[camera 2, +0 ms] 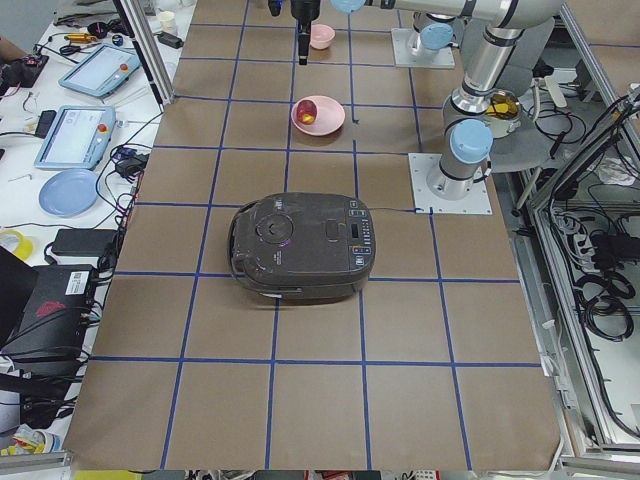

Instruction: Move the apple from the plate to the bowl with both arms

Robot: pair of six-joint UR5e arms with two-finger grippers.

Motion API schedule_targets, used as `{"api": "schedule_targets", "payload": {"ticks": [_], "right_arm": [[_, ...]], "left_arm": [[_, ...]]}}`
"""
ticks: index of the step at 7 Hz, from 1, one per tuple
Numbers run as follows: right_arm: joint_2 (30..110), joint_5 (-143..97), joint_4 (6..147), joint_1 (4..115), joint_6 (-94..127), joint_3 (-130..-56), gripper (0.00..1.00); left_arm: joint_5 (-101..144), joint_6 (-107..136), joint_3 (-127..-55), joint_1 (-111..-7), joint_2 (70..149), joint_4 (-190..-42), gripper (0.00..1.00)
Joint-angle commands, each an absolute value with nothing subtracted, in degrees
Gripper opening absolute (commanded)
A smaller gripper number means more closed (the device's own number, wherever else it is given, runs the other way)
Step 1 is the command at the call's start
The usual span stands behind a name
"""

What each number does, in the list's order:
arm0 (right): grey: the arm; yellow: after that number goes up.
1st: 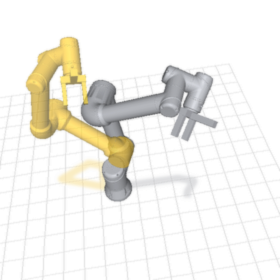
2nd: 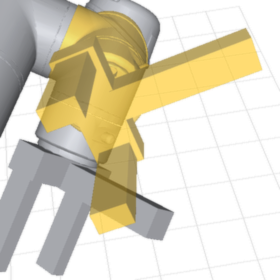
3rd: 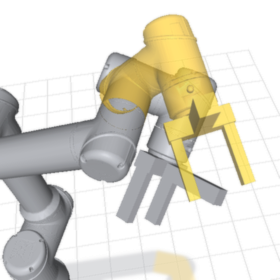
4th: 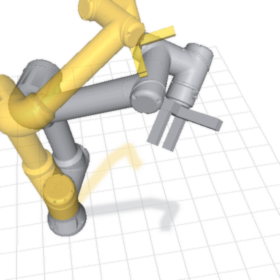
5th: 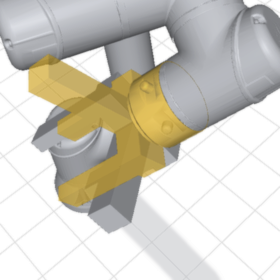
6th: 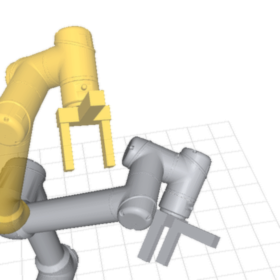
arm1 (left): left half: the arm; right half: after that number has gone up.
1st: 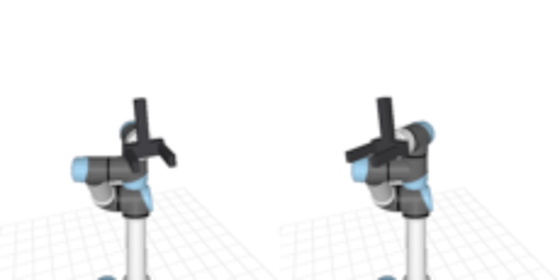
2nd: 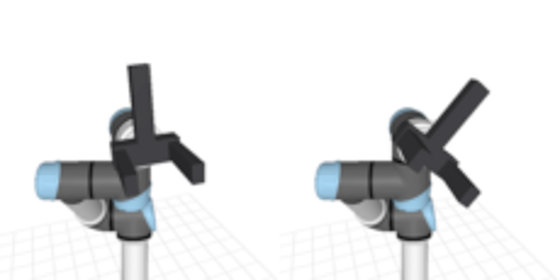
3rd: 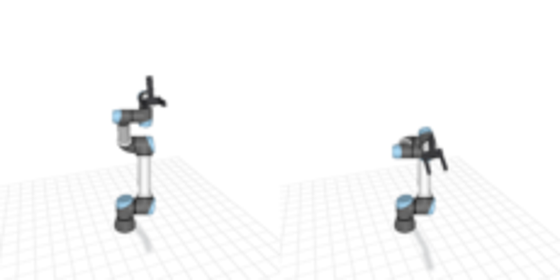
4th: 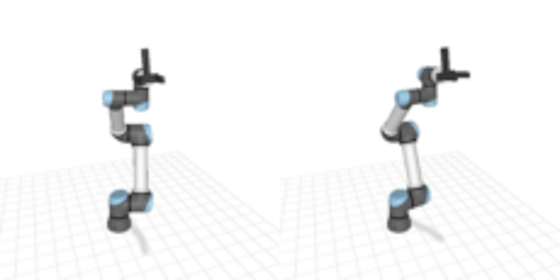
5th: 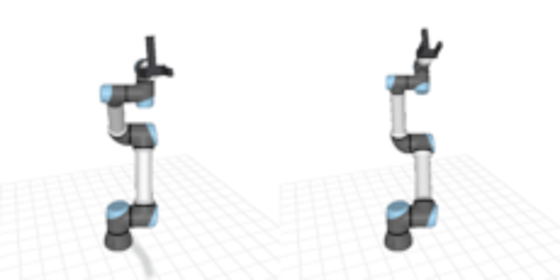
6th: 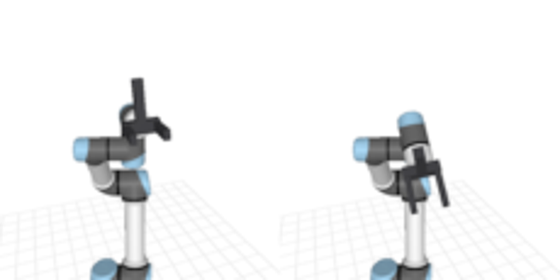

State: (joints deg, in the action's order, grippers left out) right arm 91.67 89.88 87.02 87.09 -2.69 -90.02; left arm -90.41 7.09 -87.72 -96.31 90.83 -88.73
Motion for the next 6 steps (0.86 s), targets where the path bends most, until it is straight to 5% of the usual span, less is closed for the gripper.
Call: {"api": "schedule_targets", "payload": {"ticks": [1,3,6], "right_arm": [[88.3,90.0,87.4,85.8,-3.3,-90.7,1.0],[87.5,90.7,87.3,81.3,-9.1,-92.1,1.0],[87.1,90.0,100.1,71.5,-19.9,-105.9,1.0]], "left_arm": [[-90.2,10.9,-88.1,-100.5,93.3,-87.3,1.0],[-89.8,10.8,-90.8,-101.5,96.2,-85.3,1.0],[-89.7,20.9,-103.5,-102.3,101.5,-68.8,1.0]]}}
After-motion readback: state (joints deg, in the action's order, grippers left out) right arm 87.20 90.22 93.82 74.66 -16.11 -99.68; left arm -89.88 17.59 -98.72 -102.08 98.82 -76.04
